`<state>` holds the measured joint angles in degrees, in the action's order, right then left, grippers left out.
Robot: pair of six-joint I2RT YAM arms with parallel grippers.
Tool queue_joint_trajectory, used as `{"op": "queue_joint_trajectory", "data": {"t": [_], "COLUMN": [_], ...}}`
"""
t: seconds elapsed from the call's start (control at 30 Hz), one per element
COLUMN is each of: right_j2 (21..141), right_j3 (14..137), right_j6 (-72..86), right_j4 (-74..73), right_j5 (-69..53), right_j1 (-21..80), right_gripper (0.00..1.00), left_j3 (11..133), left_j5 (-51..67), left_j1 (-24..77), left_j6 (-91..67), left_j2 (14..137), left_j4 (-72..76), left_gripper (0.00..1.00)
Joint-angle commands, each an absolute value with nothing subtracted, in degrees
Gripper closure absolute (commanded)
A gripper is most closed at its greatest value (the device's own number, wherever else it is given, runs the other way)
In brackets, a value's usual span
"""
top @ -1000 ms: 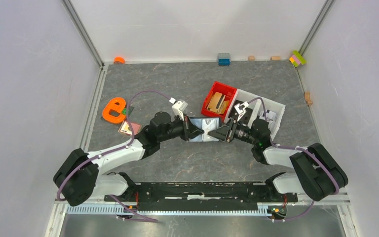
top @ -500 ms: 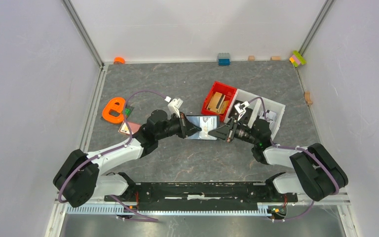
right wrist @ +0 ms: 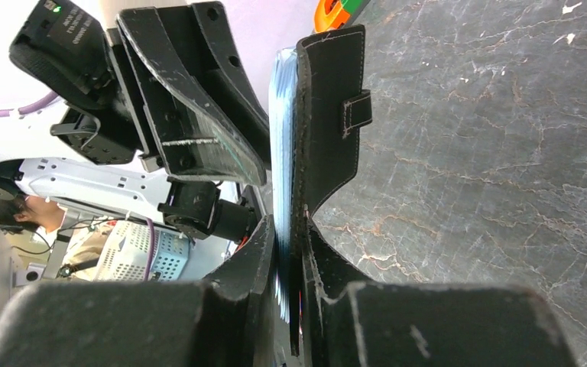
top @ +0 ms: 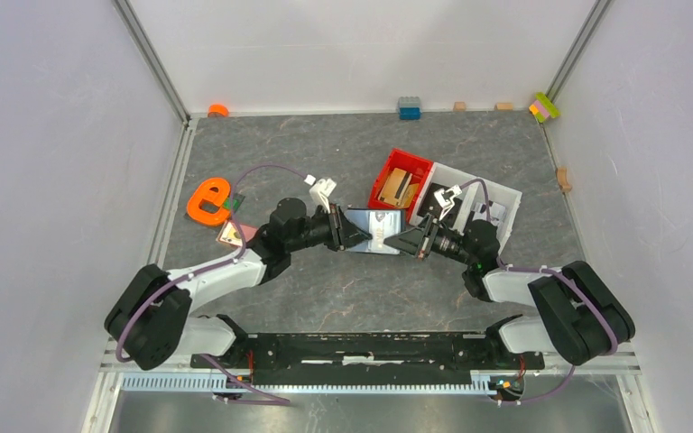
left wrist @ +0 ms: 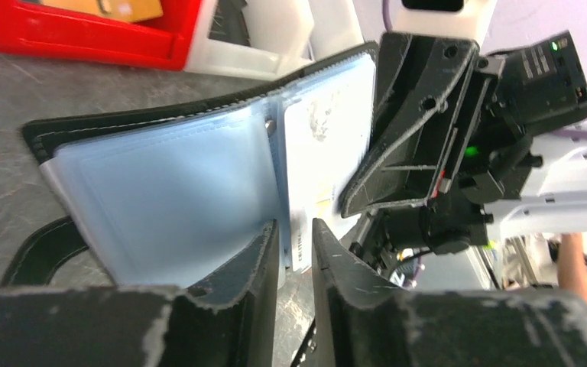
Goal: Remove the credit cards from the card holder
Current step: Remove the credit card from the card holder.
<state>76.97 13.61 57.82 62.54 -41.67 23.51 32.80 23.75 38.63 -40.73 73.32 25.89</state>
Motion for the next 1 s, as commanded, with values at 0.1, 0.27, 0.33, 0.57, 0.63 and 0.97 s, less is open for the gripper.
{"op": "queue_joint_trajectory", "data": {"t": [0.1, 0.27, 0.33, 0.57, 0.63, 0.97], "right_j2": [78.3, 78.6, 78.6, 78.8, 78.3, 76.9], "right_j3": [13.3, 13.3, 13.2, 13.3, 12.9, 10.1], "right_j6": [61.4, 62.0, 61.9, 61.8, 61.9, 65.2], "right_j4": [72.1, 73.0, 72.9, 72.5, 72.7, 79.4], "right_j5": [-43.7, -43.9, -43.9, -43.9, -43.7, -43.4], "right_j1": [23.3, 23.3, 23.4, 23.1, 22.7, 20.4], "right_gripper": [1.00, 1.00, 1.00, 0.75, 0.69, 0.91], "left_j3": [35.1, 35.0, 34.3, 32.7, 32.1, 30.7], "left_j5": [32.0, 31.7, 33.0, 35.4, 34.7, 34.5], "left_j1": [38.6, 38.6, 38.6, 38.0, 37.2, 34.1], "left_j6": [-44.5, -44.0, -45.0, -48.1, -48.6, -50.3], "left_j2": [77.7, 77.2, 77.1, 76.7, 76.2, 74.4], "left_j4": [32.5, 32.2, 34.7, 40.8, 40.8, 40.5], "left_gripper": [0.63, 0.59, 0.75, 0.98, 0.98, 0.98]}}
